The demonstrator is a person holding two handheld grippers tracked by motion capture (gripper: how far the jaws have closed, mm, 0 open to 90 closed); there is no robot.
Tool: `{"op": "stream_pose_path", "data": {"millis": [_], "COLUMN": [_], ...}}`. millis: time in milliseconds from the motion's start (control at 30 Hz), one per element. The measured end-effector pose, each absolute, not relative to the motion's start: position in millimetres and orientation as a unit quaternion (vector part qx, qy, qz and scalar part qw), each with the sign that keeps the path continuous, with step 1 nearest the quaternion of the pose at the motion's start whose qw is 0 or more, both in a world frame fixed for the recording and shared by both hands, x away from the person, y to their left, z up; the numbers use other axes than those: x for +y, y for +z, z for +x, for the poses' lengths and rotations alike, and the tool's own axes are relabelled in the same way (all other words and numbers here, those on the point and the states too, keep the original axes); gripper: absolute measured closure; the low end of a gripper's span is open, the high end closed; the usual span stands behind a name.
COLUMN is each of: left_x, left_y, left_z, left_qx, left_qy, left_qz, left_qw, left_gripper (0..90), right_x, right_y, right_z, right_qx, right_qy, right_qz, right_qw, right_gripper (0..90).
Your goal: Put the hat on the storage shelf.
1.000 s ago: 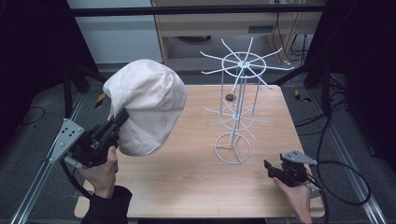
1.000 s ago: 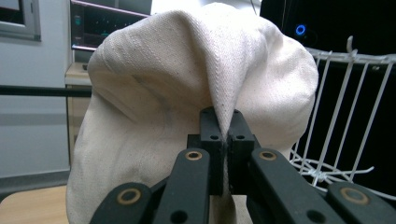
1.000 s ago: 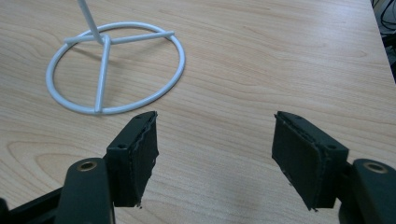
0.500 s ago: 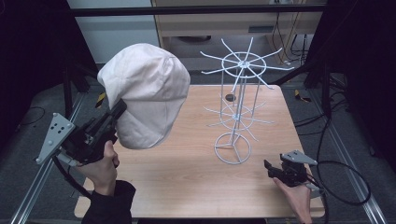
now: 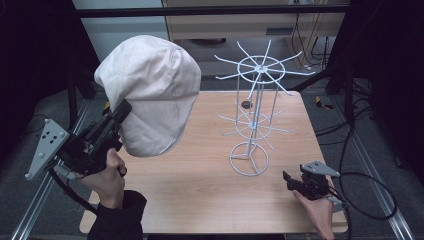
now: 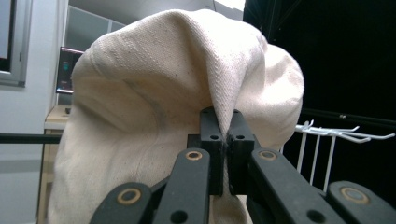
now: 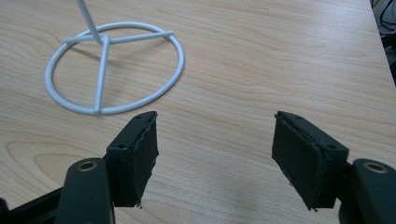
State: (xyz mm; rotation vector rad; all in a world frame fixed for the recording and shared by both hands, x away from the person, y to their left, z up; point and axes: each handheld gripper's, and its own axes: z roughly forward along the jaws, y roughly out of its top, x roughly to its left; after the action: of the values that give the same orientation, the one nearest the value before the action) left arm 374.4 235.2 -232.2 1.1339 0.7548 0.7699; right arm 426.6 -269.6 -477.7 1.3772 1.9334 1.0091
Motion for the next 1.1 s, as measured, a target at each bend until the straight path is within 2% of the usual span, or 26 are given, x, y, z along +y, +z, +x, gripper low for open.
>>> {"op": "stream_pose_path", "data": {"millis": [1100], "left_x": [213], "left_y": [-201], "left_z": [357], "left_qx": [0.276], "left_qy": [0.361], "left_qz": [0.512], "left_qw": [0.728], "left_gripper": [88.1], "right_x": [-270], "right_y": [-477], "right_z": [426], "right_qx": [0.719], "right_qy": [0.377], "right_qz": [0.515], "right_qw": [0.276], "right_gripper": [31.2]}}
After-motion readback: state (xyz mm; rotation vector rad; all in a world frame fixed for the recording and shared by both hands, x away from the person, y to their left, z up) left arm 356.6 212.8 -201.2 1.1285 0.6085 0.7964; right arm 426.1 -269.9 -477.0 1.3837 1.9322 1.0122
